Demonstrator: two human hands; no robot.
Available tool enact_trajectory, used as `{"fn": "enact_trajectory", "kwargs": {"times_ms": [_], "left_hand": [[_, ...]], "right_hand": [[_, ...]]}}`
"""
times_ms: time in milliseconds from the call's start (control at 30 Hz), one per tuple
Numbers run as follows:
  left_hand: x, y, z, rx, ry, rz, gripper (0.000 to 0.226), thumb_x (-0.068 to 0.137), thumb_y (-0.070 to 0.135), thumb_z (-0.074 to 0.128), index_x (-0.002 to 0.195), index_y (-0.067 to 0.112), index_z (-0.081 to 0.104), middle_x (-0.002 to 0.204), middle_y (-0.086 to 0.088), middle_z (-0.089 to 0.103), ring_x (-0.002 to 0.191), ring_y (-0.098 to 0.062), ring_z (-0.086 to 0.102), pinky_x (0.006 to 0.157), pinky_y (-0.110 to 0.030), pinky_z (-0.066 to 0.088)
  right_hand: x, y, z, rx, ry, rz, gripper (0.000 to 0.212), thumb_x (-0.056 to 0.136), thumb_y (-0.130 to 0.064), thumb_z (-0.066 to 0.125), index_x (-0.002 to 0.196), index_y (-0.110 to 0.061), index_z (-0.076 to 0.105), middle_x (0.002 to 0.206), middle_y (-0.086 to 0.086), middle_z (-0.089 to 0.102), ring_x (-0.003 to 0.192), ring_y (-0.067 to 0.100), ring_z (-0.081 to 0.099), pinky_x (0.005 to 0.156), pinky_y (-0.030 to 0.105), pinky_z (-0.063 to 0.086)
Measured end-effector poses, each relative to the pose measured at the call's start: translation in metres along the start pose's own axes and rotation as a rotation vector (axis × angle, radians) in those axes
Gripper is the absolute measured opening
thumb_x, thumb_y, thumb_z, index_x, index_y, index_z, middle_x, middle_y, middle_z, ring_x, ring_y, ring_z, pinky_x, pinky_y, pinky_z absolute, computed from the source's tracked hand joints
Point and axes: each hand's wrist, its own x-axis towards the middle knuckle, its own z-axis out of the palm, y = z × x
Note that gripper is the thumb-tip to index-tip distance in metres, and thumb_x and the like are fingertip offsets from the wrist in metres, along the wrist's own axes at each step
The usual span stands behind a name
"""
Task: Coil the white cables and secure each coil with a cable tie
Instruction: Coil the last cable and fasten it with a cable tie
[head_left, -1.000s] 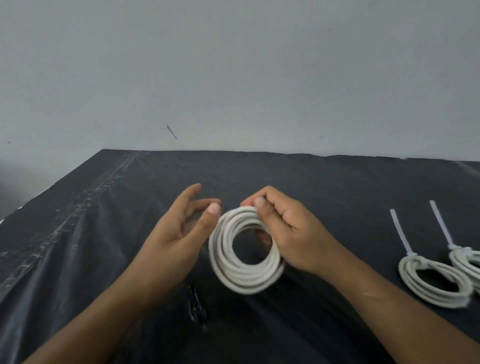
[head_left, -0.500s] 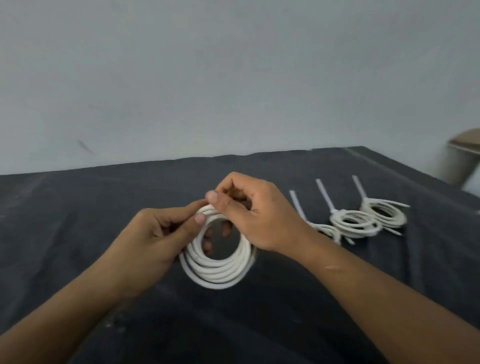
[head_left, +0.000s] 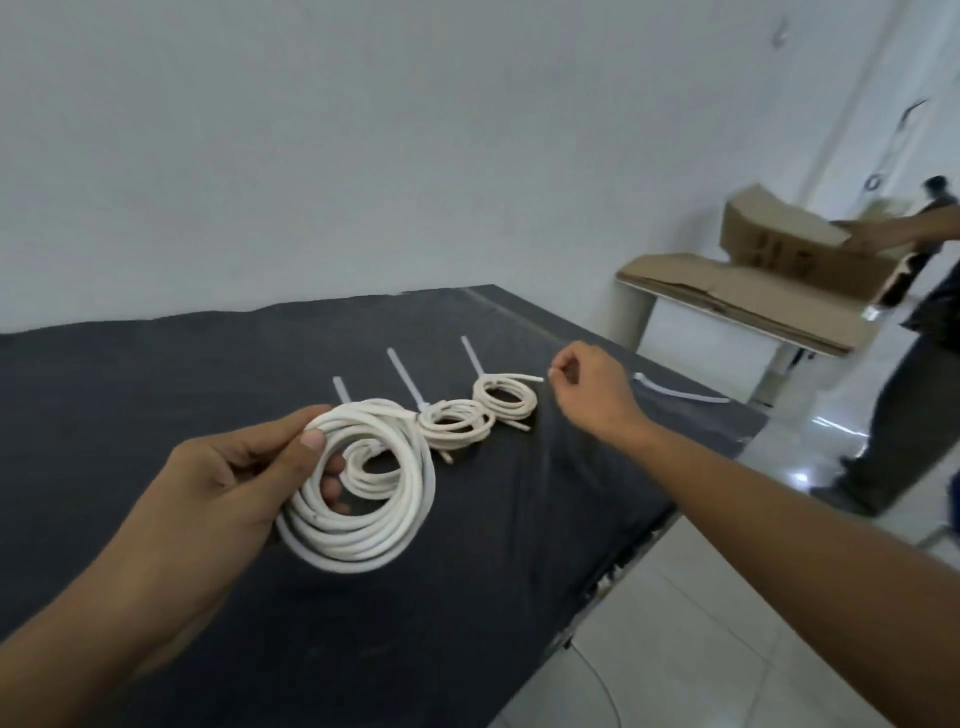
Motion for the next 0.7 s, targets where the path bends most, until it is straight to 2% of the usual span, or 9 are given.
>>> {"fn": "enact_trajectory", "kwargs": {"times_ms": [100, 167, 233, 367, 467, 533, 600, 700], "left_hand": [[0.007, -0.001, 0.024, -0.033, -0.047, -0.028, 0.03, 0.073, 0.036, 0.066, 0.102, 0.035, 0.077, 0.097, -0.002, 0.078, 0.083, -0.009, 0.074, 0.068, -0.016, 0.055], [0.01, 0.002, 0.04, -0.073, -0.061, -0.046, 0.027, 0.078, 0.03, 0.064, 0.101, 0.031, 0.077, 0.097, -0.006, 0.078, 0.083, -0.014, 0.074, 0.07, -0.023, 0.059], [0.012, 0.006, 0.056, -0.081, -0.073, -0.05, 0.023, 0.086, 0.023, 0.062, 0.099, 0.031, 0.078, 0.097, -0.012, 0.077, 0.085, -0.02, 0.073, 0.08, -0.033, 0.06], [0.016, 0.009, 0.079, -0.075, -0.073, -0.055, 0.025, 0.092, 0.016, 0.059, 0.097, 0.031, 0.079, 0.093, -0.018, 0.074, 0.071, -0.012, 0.066, 0.083, -0.039, 0.056], [0.02, 0.007, 0.086, -0.084, -0.072, -0.075, 0.023, 0.093, 0.015, 0.059, 0.103, 0.024, 0.077, 0.092, -0.019, 0.074, 0.07, -0.012, 0.067, 0.084, -0.041, 0.056], [0.021, 0.007, 0.086, -0.083, -0.071, -0.078, 0.023, 0.093, 0.016, 0.058, 0.106, 0.023, 0.076, 0.092, -0.019, 0.073, 0.07, -0.012, 0.066, 0.083, -0.038, 0.057], [0.021, 0.009, 0.083, -0.088, -0.067, -0.079, 0.023, 0.093, 0.016, 0.058, 0.106, 0.023, 0.076, 0.09, -0.017, 0.074, 0.071, -0.012, 0.066, 0.083, -0.04, 0.057], [0.02, 0.012, 0.07, -0.071, -0.06, -0.071, 0.024, 0.094, 0.017, 0.057, 0.104, 0.027, 0.077, 0.094, -0.018, 0.074, 0.074, -0.013, 0.066, 0.08, -0.033, 0.057]], "right_hand": [[0.021, 0.057, -0.014, -0.181, -0.049, 0.115, 0.015, 0.092, -0.01, 0.056, 0.106, -0.007, 0.061, 0.12, 0.018, 0.056, 0.112, 0.035, 0.055, 0.099, 0.039, 0.046], [0.034, 0.084, -0.022, -0.324, -0.123, 0.191, 0.03, 0.093, -0.011, 0.054, 0.121, -0.003, 0.054, 0.131, 0.02, 0.049, 0.12, 0.039, 0.049, 0.104, 0.044, 0.043], [0.046, 0.102, -0.027, -0.379, -0.155, 0.283, 0.037, 0.093, -0.011, 0.055, 0.128, 0.0, 0.048, 0.133, 0.022, 0.048, 0.121, 0.041, 0.049, 0.101, 0.045, 0.044], [0.061, 0.125, -0.03, -0.458, -0.199, 0.36, 0.036, 0.098, -0.018, 0.053, 0.128, 0.001, 0.044, 0.126, 0.023, 0.058, 0.114, 0.04, 0.057, 0.096, 0.045, 0.045], [0.066, 0.139, -0.032, -0.525, -0.193, 0.3, 0.028, 0.099, -0.022, 0.053, 0.12, -0.003, 0.054, 0.12, 0.019, 0.062, 0.108, 0.035, 0.059, 0.094, 0.041, 0.046], [0.066, 0.146, -0.032, -0.501, -0.18, 0.241, 0.016, 0.099, -0.02, 0.055, 0.102, -0.007, 0.063, 0.111, 0.018, 0.066, 0.094, 0.03, 0.058, 0.085, 0.038, 0.047], [0.062, 0.147, -0.033, -0.515, -0.172, 0.189, 0.013, 0.098, -0.018, 0.056, 0.089, -0.011, 0.062, 0.102, 0.017, 0.067, 0.084, 0.026, 0.055, 0.074, 0.034, 0.045], [0.055, 0.129, -0.035, -0.661, -0.126, 0.028, 0.01, 0.1, -0.018, 0.05, 0.101, -0.01, 0.057, 0.098, 0.015, 0.066, 0.081, 0.026, 0.06, 0.068, 0.035, 0.047]]}}
